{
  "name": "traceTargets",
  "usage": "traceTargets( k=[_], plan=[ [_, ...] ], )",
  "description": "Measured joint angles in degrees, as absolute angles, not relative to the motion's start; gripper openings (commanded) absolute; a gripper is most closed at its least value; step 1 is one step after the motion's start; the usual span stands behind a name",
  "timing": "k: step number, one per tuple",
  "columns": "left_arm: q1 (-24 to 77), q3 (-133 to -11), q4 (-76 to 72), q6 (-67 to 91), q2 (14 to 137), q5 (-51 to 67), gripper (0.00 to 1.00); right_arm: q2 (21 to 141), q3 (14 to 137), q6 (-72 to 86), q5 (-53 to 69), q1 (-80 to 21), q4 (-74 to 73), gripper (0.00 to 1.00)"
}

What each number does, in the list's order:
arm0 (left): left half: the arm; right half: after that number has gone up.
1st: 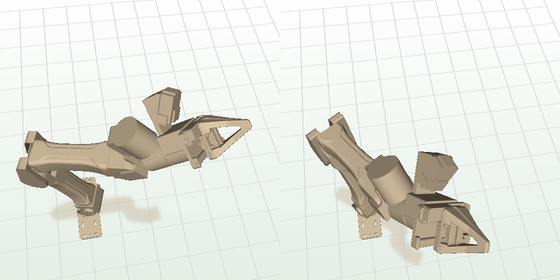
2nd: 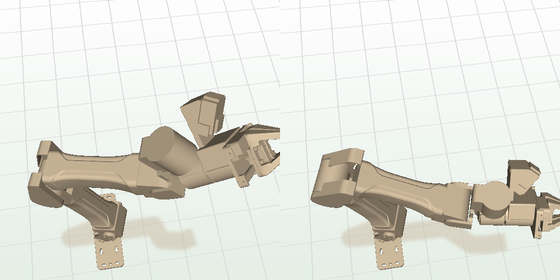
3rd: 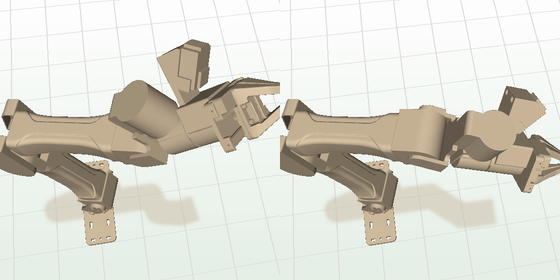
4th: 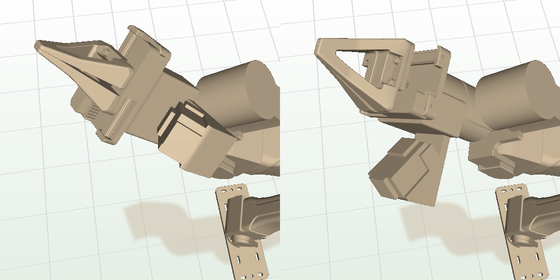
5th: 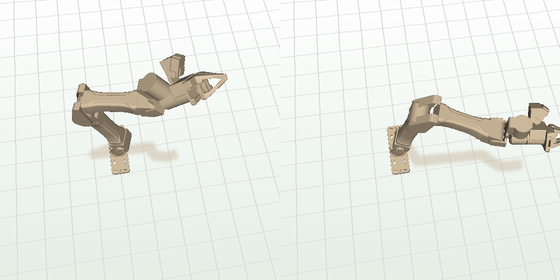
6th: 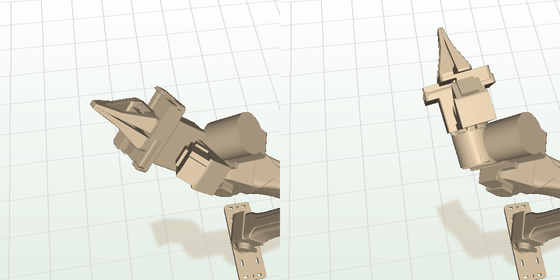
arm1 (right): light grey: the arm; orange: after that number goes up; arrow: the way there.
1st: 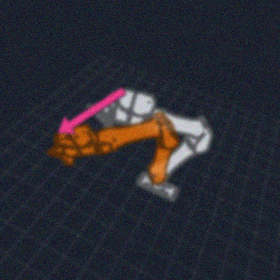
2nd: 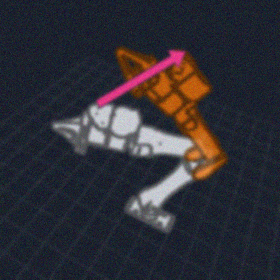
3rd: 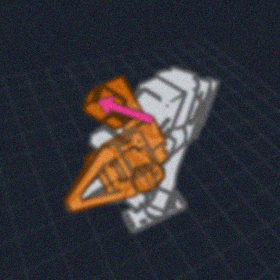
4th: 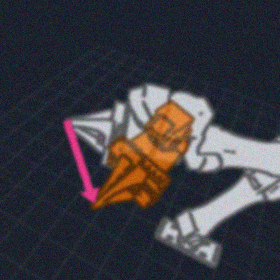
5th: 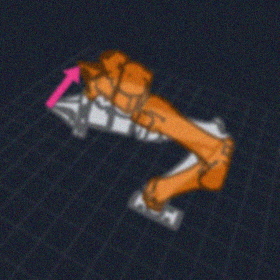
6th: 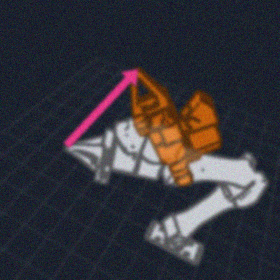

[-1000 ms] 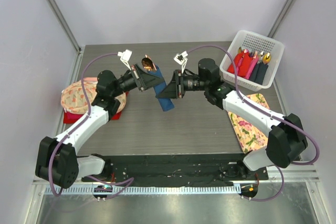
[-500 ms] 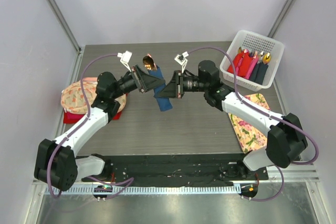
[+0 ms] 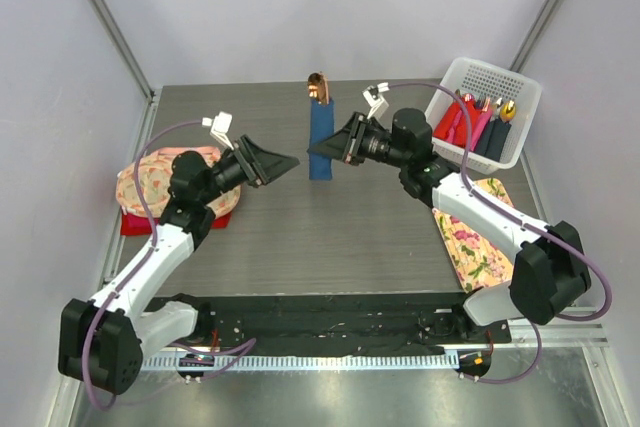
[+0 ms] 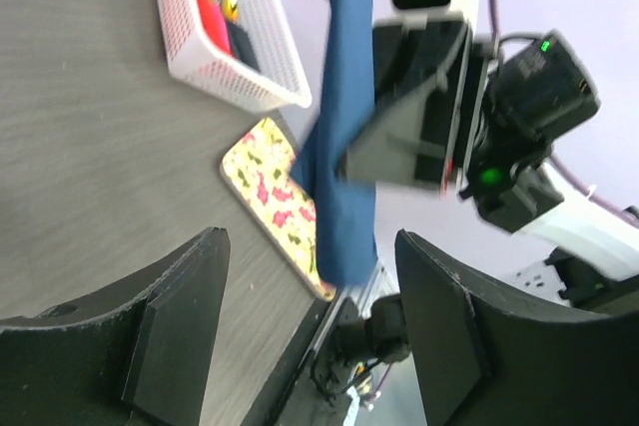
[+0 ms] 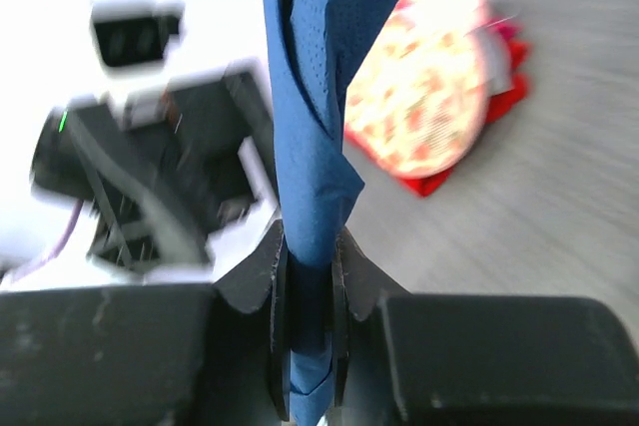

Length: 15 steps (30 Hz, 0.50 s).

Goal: Place the utensils on the paper napkin and roll it up

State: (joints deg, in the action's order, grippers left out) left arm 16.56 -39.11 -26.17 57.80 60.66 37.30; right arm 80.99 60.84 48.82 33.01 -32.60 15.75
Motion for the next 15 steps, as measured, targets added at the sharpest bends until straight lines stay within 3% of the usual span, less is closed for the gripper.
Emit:
traceTargets(
  k=[6, 15],
  plan=[
    [20.45, -39.13, -17.52, 47.51, 58.43, 34.09, 0.66, 81.21, 63.68, 49.93, 21.37, -31.55, 5.80, 0.01],
    [38.85, -46.33, -3.03, -8.45, 51.68, 24.69, 0.50, 81.56, 67.11, 50.13, 15.22, -33.12, -3.95, 0.01]
  ],
)
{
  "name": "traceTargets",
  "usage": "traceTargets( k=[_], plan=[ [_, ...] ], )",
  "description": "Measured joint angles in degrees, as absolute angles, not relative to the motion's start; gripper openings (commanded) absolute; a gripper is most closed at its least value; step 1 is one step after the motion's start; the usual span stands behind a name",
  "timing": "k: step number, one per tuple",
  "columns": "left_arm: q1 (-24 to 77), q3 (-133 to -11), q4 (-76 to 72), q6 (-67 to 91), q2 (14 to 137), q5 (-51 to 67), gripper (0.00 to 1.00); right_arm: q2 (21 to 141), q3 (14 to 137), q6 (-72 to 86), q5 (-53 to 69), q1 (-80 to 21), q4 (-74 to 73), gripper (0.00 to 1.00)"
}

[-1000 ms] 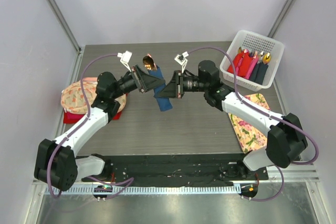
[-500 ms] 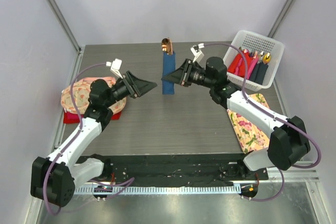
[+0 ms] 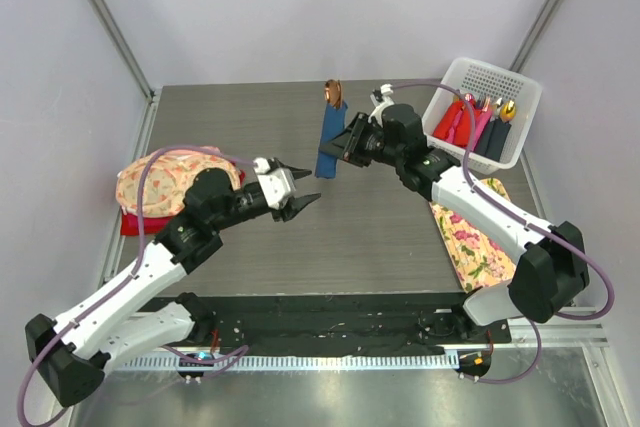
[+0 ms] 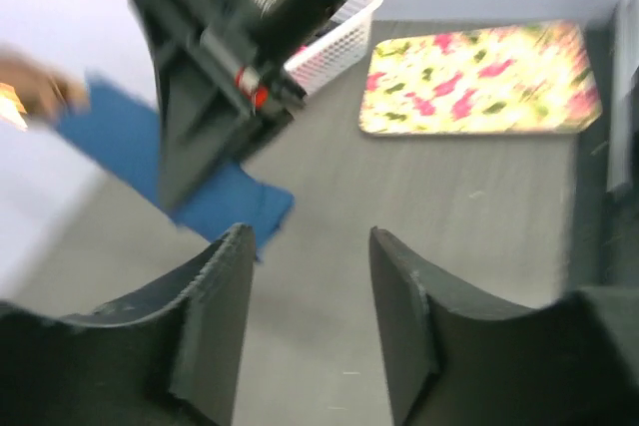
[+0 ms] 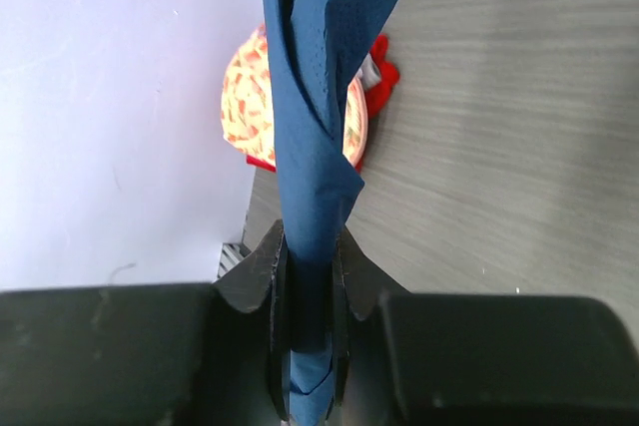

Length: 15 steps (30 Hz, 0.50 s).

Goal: Place the utensils on the paper napkin and roll it up

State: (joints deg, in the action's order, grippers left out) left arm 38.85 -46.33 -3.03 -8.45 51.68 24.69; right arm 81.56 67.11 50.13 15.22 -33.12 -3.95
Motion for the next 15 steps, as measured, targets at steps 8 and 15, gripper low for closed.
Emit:
traceTargets(
  k=[8, 15],
  plan=[
    [45.87, -45.93, -0.34, -40.03, 53.56, 20.95, 0.50, 81.78, 67.11, 50.85, 14.90, -34.81, -7.01, 0.01],
    [47.70, -45.52, 0.40, -48.86, 56.34, 20.53, 0.52, 81.78, 67.11, 51.24, 15.11, -35.94, -7.01, 0.01]
  ],
)
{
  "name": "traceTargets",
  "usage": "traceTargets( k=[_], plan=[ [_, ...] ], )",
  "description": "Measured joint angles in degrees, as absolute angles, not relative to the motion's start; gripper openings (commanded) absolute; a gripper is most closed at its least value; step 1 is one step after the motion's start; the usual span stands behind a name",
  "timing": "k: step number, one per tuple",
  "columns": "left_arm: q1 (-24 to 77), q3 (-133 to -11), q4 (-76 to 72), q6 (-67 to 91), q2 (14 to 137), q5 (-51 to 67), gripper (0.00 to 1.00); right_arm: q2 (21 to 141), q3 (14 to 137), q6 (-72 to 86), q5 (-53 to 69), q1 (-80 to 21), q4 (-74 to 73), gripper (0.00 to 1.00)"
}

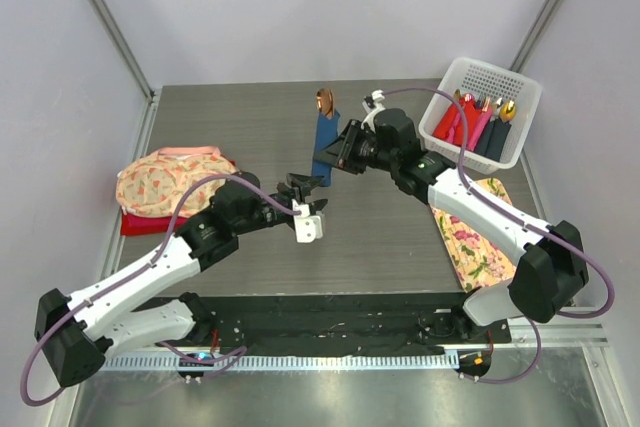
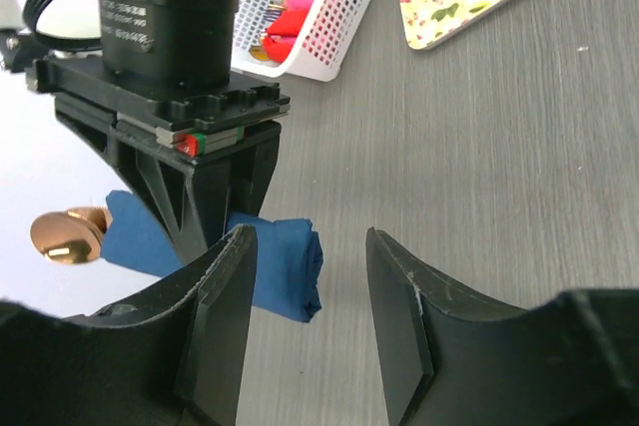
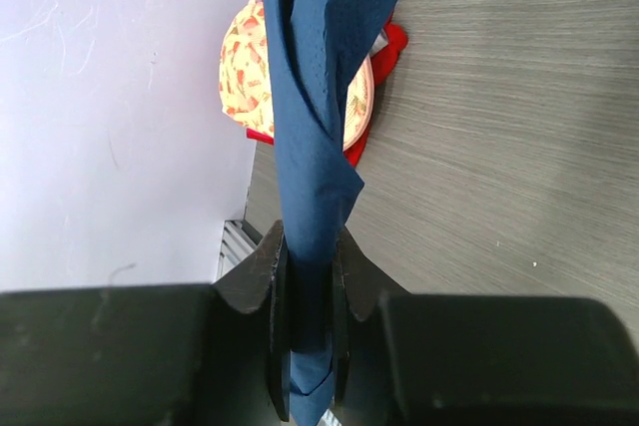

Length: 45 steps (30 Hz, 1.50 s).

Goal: Place the utensils on the paper napkin and roll it up

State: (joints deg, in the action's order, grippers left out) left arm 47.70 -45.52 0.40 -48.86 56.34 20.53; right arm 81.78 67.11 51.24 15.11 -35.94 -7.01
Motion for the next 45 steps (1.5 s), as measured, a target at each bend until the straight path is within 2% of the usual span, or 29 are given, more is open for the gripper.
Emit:
traceTargets(
  k=[6, 9, 18, 23, 26, 30, 33, 35, 40, 45],
  plan=[
    [48.64, -45.36, 0.47, -52.53, 57.63, 20.32, 0.52, 81.78, 67.11, 51.88, 15.62, -36.64, -6.96, 0.01],
    [49.21, -44.95, 0.60, -54.15, 58.15, 20.05, 0.48, 81.78, 67.05, 52.66, 15.84, -36.95, -6.96, 0.01],
    [50.04, -45.10, 3.44, -57.78, 60.25, 18.39, 0.21, 81.78, 66.37, 53.21, 16.19, -37.78, -8.01, 0.01],
    [51.13, -45.65, 7.46, -59.75, 59.05, 18.61, 0.12, 81.80, 66.37, 52.80, 17.74, -37.71, -9.15, 0.01],
    [51.79, -45.95, 13.72, -59.55, 57.69, 19.75, 0.17, 81.78, 66.37, 52.64, 18.37, -36.84, -7.62, 0.01],
    [52.03, -45.95, 20.56, -52.88, 56.12, 21.67, 0.30, 81.41, 65.52, 52.56, 19.84, -33.95, -2.11, 0.01],
    [49.71, -45.98, 20.60, -39.03, 52.93, 25.67, 0.34, 80.16, 63.05, 52.38, 22.17, -31.99, 2.90, 0.01],
    [45.43, -46.00, 17.69, -26.59, 50.65, 29.39, 0.38, 79.05, 61.17, 51.88, 24.40, -31.14, 6.35, 0.01],
    [29.36, -47.11, 3.70, 5.41, 50.87, 36.12, 0.57, 76.62, 58.19, 49.60, 31.40, -29.50, 13.17, 0.01],
    [22.46, -48.36, -8.78, 28.25, 56.34, 39.07, 0.65, 74.19, 55.88, 46.35, 37.47, -29.12, 19.25, 0.01]
  ],
)
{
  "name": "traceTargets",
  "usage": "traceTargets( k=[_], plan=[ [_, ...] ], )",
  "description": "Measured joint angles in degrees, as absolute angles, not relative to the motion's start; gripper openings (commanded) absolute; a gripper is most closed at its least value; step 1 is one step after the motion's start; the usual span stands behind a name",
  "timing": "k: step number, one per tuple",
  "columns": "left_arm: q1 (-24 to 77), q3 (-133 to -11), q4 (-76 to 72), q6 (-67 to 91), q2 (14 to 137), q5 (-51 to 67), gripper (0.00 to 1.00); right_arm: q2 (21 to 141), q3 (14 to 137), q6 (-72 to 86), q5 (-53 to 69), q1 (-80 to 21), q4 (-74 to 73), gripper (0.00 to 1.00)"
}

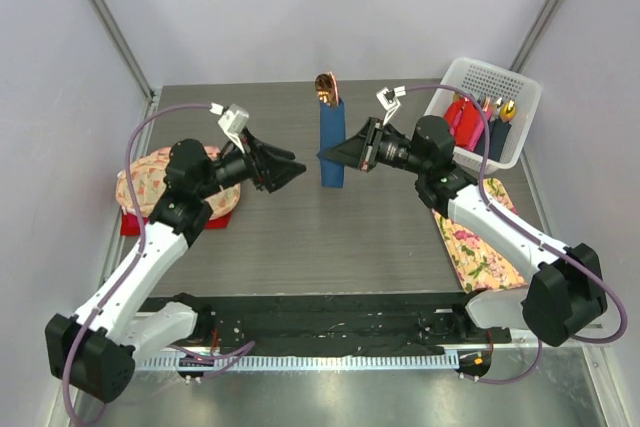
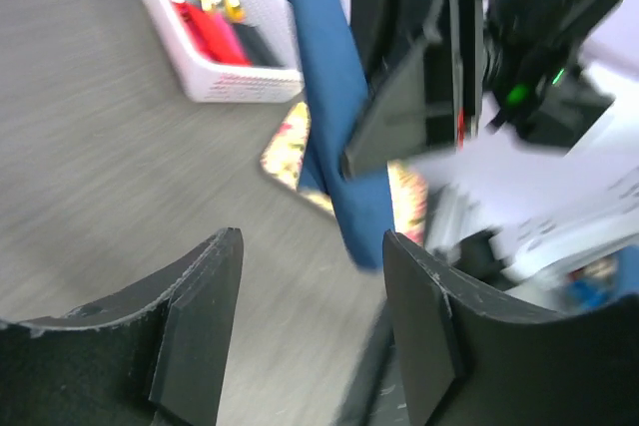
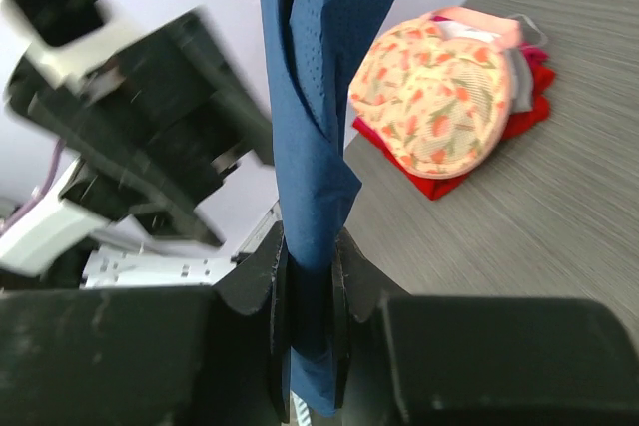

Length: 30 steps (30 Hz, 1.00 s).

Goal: Place the utensils on the paper napkin and roll it up

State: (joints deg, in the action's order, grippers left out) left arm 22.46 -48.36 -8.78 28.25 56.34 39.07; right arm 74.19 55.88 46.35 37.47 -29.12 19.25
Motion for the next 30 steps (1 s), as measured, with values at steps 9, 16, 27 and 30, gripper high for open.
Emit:
traceTargets(
  k=[9, 16, 27, 30],
  plan=[
    [22.00, -48.90, -25.87, 53.49, 66.02, 41.04, 0.67, 73.38, 55.07, 43.79, 44.34, -29.39, 25.85, 0.01],
    [22.90, -48.93, -33.06, 60.12, 67.75, 41.04, 0.68, 73.38, 55.07, 42.09, 45.39, -30.63, 26.09, 0.01],
    [26.22, -48.93, -35.31, 61.39, 69.56, 40.51, 0.62, 73.38, 55.05, 39.88, 45.32, -32.23, 25.96, 0.01],
    [26.87, -48.93, -35.24, 61.65, 69.71, 40.12, 0.49, 73.38, 55.07, 39.00, 45.28, -32.64, 25.50, 0.01]
  ],
)
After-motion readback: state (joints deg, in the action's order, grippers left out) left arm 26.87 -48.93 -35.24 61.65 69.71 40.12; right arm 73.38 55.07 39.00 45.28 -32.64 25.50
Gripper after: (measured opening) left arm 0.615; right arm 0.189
